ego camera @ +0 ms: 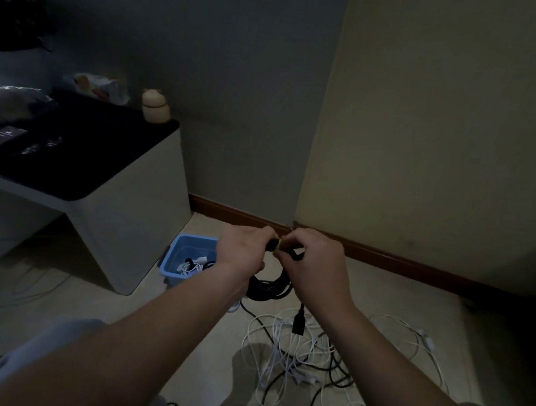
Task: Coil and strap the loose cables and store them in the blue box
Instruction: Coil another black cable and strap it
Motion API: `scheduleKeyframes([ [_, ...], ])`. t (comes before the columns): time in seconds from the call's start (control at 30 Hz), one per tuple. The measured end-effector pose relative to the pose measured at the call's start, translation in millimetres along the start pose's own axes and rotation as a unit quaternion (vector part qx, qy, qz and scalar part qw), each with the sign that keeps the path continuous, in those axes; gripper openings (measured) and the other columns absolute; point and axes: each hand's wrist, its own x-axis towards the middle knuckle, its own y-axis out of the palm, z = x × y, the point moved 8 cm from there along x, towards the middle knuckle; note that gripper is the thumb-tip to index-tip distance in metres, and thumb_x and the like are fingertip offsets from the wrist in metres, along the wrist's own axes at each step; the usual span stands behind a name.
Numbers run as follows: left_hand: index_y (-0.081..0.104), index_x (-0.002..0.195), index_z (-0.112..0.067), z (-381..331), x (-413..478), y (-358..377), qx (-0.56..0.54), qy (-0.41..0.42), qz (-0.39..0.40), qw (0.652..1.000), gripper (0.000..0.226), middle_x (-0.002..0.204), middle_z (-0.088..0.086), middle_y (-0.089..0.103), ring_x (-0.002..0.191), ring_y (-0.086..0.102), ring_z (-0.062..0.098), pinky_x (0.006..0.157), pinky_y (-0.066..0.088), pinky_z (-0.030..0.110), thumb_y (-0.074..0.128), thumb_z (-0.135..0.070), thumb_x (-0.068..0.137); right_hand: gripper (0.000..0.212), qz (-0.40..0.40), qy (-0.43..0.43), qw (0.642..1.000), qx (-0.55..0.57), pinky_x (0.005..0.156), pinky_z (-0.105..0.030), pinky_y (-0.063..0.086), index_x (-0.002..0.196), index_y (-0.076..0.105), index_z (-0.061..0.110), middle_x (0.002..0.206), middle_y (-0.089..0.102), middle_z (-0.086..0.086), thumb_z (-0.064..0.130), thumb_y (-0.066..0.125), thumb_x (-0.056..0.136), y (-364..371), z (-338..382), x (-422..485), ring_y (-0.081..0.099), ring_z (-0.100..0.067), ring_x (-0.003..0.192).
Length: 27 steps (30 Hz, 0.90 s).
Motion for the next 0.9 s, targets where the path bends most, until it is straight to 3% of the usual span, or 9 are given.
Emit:
scheduleKeyframes([
  [0.17, 0.053, 0.048, -0.016, 2.9, -1.4, -0.5, 0.010, -0.017, 0.010, 1.000, 0.040, 0.048, 0.002, 0.040, 0.045, 0.035, 0.017, 0.046, 0.029, 0.028, 0.062, -0.011, 0.086, 0.020, 0.025, -0.014, 0.999, -0.026, 0.070, -0.032, 0.050, 0.089, 0.068, 0.019, 0.088, 0.068, 0.003, 0.015, 0.080, 0.075, 4.0, 0.6, 2.4, 0.061, -0.015, 0.081],
  [0.33, 0.068, 0.074, 0.000, 4.5, -1.9, -4.9, 0.018, -0.025, 0.022, 0.999, 0.021, 0.063, 0.012, 0.047, 0.049, 0.039, 0.019, 0.046, 0.030, 0.028, 0.063, -0.015, 0.088, 0.023, 0.046, -0.003, 0.998, -0.032, 0.069, -0.032, 0.050, 0.092, 0.067, 0.022, 0.090, 0.069, 0.004, 0.019, 0.081, 0.074, 10.8, -0.4, 5.9, 0.062, -0.016, 0.082],
  [0.43, 0.073, 0.087, 0.003, 6.9, 1.3, -9.8, 0.014, -0.030, 0.037, 0.999, 0.024, 0.064, 0.011, 0.050, 0.046, 0.042, 0.017, 0.047, 0.032, 0.026, 0.064, -0.019, 0.090, 0.025, 0.057, 0.033, 0.997, -0.032, 0.064, -0.016, 0.043, 0.089, 0.065, 0.033, 0.087, 0.066, 0.019, 0.028, 0.083, 0.072, 15.1, -5.8, 10.1, 0.060, -0.002, 0.079],
  [0.57, 0.073, 0.078, -0.009, 8.8, 7.2, -15.0, 0.010, -0.024, 0.079, 0.997, 0.030, 0.066, 0.009, 0.057, 0.046, 0.046, 0.014, 0.047, 0.038, 0.026, 0.065, -0.033, 0.095, 0.034, 0.114, 0.099, 0.982, 0.117, 0.059, -0.017, 0.051, 0.082, 0.063, 0.034, 0.082, 0.067, 0.020, 0.017, 0.088, 0.066, 25.5, -16.7, 14.9, 0.067, 0.000, 0.069],
  [0.7, 0.076, 0.092, -0.008, 16.9, 14.2, -23.5, 0.009, -0.043, 0.114, 0.993, 0.038, 0.075, 0.007, 0.066, 0.050, 0.054, 0.010, 0.048, 0.045, 0.024, 0.065, -0.044, 0.094, 0.036, 0.118, 0.085, 0.980, 0.137, 0.055, -0.010, 0.045, 0.078, 0.064, 0.036, 0.082, 0.067, 0.021, 0.014, 0.088, 0.065, 35.3, -11.5, 21.4, 0.065, 0.000, 0.067],
  [0.8, 0.076, 0.090, -0.010, 20.8, 17.6, -30.2, -0.006, -0.051, 0.117, 0.992, 0.033, 0.071, 0.005, 0.067, 0.053, 0.057, 0.011, 0.050, 0.047, 0.024, 0.065, -0.041, 0.094, 0.031, 0.115, 0.104, 0.977, 0.144, 0.055, -0.010, 0.044, 0.078, 0.066, 0.035, 0.081, 0.067, 0.020, 0.015, 0.088, 0.067, 47.9, -13.4, 24.1, 0.065, 0.000, 0.067],
  [0.9, 0.076, 0.098, -0.006, 22.7, 20.3, -35.2, -0.054, -0.062, 0.128, 0.988, 0.024, 0.086, 0.010, 0.074, 0.065, 0.065, 0.016, 0.061, 0.054, 0.028, 0.066, -0.027, 0.094, 0.027, 0.116, 0.109, 0.976, 0.149, 0.057, -0.015, 0.045, 0.076, 0.066, 0.031, 0.079, 0.068, 0.014, 0.016, 0.087, 0.068, 58.3, -13.5, 27.6, 0.063, 0.001, 0.064],
])
